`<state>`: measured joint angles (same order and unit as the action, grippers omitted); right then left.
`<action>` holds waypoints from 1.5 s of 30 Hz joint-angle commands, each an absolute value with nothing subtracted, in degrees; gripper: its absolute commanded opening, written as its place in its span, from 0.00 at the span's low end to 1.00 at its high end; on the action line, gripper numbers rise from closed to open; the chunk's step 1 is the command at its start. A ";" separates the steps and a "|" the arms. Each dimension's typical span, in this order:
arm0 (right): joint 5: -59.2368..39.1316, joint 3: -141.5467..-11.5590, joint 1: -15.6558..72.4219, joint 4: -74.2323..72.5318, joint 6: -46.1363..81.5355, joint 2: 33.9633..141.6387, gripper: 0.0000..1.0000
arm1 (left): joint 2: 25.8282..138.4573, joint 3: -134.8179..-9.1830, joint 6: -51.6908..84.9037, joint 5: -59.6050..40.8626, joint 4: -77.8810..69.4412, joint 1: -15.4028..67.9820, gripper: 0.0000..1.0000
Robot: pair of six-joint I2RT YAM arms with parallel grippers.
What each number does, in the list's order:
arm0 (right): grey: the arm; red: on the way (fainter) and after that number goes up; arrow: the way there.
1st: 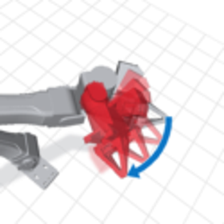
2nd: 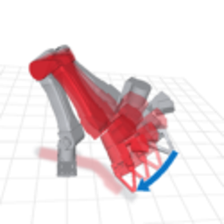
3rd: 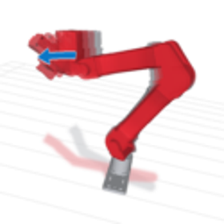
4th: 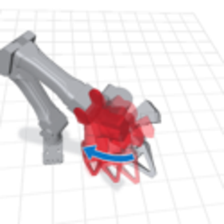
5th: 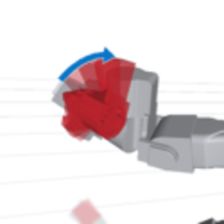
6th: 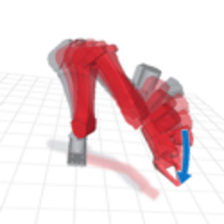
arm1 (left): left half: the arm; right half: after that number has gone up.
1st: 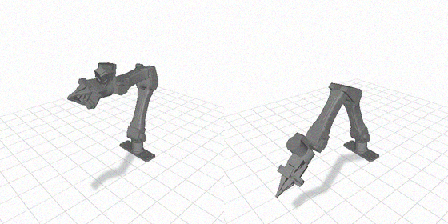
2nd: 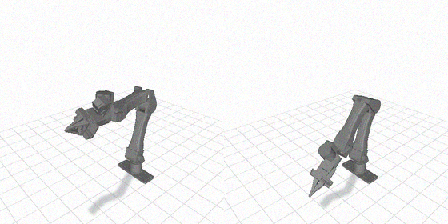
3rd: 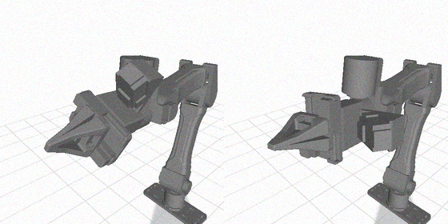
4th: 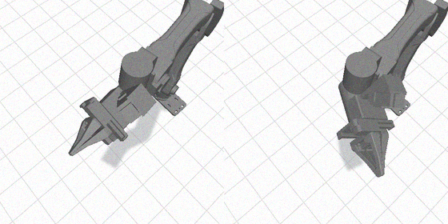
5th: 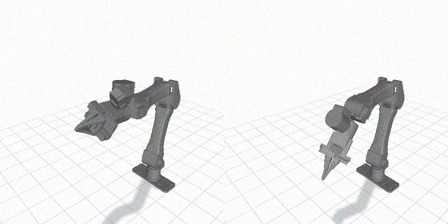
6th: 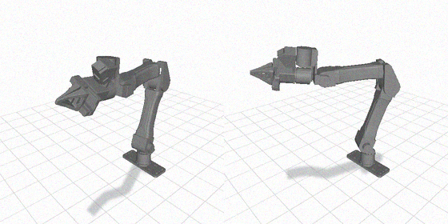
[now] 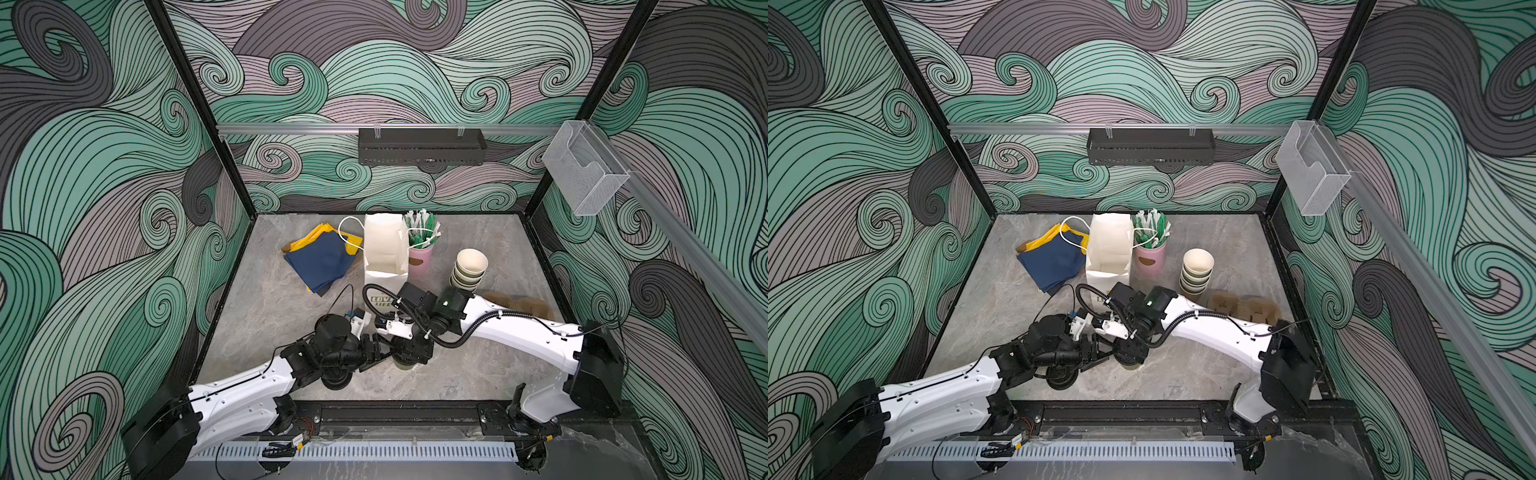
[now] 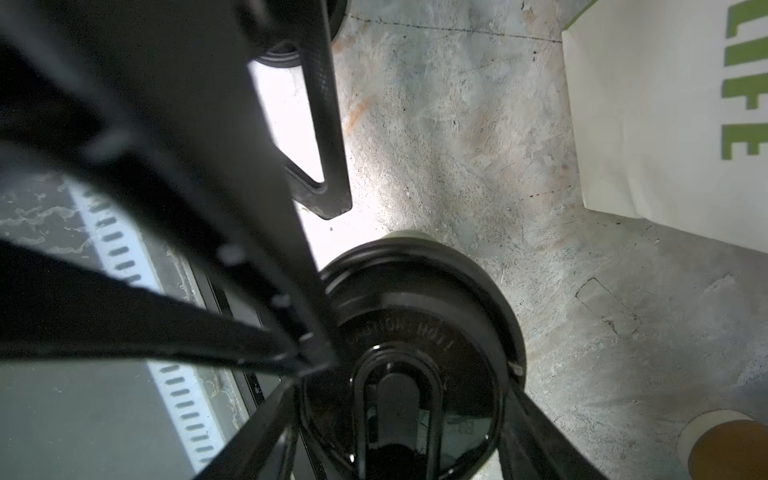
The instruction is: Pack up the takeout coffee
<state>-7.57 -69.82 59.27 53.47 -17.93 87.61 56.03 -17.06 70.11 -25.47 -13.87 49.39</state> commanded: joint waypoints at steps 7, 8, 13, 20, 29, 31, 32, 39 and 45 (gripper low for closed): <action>-8.61 -66.53 60.12 55.73 -17.84 88.95 0.70 | 59.54 -17.73 70.85 -23.20 -20.80 50.17 0.66; -8.50 -66.53 60.07 55.67 -17.80 88.82 0.70 | 59.81 -17.90 70.80 -23.14 -20.43 50.10 0.65; -8.34 -66.80 60.07 55.08 -17.11 87.48 0.72 | 60.73 -18.65 70.77 -21.31 -16.25 50.14 0.56; -7.58 -67.70 59.89 53.94 -15.35 84.32 0.76 | 61.41 -19.75 69.99 -20.83 -12.34 50.17 0.51; -5.91 -70.08 59.76 52.77 -11.75 78.33 0.93 | 63.01 -20.20 69.55 -21.58 -11.92 50.36 0.52; -3.98 -70.00 59.61 52.32 -8.47 76.33 0.91 | 63.19 -20.45 69.29 -21.71 -11.78 50.45 0.52; -1.74 -69.58 59.68 51.42 -5.95 74.47 0.88 | 63.06 -20.53 69.27 -21.71 -11.64 50.43 0.53; 16.33 -57.19 59.90 43.82 31.42 54.56 0.70 | 61.87 -20.76 68.70 -21.53 -10.02 50.46 0.52; 7.90 -48.18 59.74 42.06 51.44 49.60 0.59 | 62.61 -21.69 68.43 -22.49 -9.19 50.56 0.49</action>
